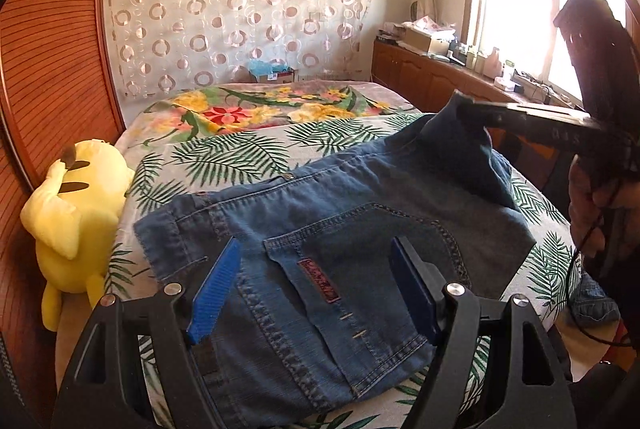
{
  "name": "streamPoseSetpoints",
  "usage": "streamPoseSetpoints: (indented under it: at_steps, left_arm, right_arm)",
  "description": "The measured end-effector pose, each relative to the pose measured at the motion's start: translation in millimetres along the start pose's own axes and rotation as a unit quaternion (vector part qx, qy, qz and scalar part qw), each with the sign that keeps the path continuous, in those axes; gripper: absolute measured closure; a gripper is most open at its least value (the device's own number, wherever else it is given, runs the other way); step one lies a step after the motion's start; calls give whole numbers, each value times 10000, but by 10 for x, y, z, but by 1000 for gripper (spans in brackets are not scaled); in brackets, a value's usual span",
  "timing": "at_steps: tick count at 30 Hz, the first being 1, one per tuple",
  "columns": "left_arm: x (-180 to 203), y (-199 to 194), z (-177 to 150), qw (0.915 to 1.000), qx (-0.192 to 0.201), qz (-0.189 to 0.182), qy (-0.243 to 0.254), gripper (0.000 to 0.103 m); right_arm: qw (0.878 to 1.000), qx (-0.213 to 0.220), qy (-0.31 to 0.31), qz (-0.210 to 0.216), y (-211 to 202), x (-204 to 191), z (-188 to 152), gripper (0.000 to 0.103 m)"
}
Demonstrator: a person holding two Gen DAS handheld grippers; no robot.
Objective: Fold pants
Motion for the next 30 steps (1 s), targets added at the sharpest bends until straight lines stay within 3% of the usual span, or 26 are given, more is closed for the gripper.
streamPoseSetpoints:
  at_steps: [4, 8, 12, 14, 22, 26, 30]
  left_arm:
    - [-126, -37, -32, 9999, 7, 85, -98, 26]
    - [-195, 11, -75, 9997, -65, 90, -197, 26]
    - [-146, 85, -77, 9997, -105, -15, -226, 26]
    - [-87, 129, -63, 9996, -124, -108, -211, 26]
    - [319, 441, 33, 9969, -309, -730, -9, 26]
    - [543, 661, 40, 9937, -516, -984, 135, 39]
    - [711, 886, 23, 9912, -825, -999, 284, 48]
  right_arm:
    - [9990, -154, -123, 411, 95, -203, -83, 97]
    - [9970, -548, -300, 456, 227, -188, -181, 95]
    - [9976, -553, -219, 366, 145, 8, -176, 72]
    - [9986, -430, -152, 264, 52, 128, -157, 66]
    - [9977, -377, 2, -567, -101, 639, -334, 65]
    - [9957, -461, 187, -777, -108, 835, -471, 64]
    - [9943, -506, 336, -878, -171, 828, -602, 64]
Point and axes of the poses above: each gripper's, at about its wrist camera, not at the fingertips, and y roughly the way its jaws point, x to its right, z to its top, the point moved 1 cm from there along y, roughly the way its jaws point, and after that the axes turned 2 degrees about z, right-handed, at the moved point
